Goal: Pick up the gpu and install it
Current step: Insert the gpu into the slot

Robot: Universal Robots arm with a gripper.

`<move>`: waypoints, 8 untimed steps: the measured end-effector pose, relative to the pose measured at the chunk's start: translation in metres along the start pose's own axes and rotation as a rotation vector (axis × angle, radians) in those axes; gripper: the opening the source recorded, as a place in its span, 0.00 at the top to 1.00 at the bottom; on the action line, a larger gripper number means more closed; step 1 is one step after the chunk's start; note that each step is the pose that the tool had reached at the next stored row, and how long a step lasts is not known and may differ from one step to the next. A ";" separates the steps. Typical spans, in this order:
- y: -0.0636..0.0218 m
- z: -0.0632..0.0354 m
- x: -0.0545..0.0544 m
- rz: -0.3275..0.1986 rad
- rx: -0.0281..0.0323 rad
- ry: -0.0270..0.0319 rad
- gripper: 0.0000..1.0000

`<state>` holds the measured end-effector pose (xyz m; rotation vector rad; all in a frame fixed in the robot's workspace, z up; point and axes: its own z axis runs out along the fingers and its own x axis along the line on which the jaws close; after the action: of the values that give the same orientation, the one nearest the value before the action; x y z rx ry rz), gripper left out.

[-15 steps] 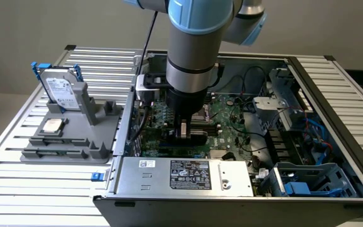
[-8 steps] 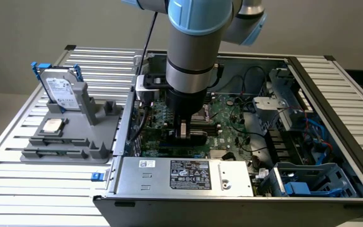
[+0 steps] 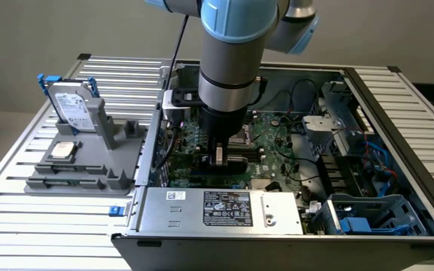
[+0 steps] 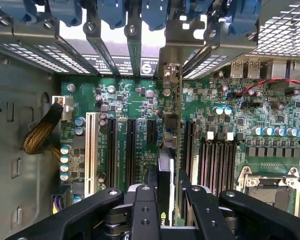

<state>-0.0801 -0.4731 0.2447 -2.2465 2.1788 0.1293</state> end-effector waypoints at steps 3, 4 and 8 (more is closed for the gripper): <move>-0.0001 0.0009 0.000 0.000 -0.0002 0.0003 0.74; -0.0001 0.0012 0.000 0.000 -0.0001 0.0002 0.74; -0.0002 0.0022 0.000 0.000 -0.0002 0.0001 0.74</move>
<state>-0.0800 -0.4727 0.2424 -2.2470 2.1785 0.1293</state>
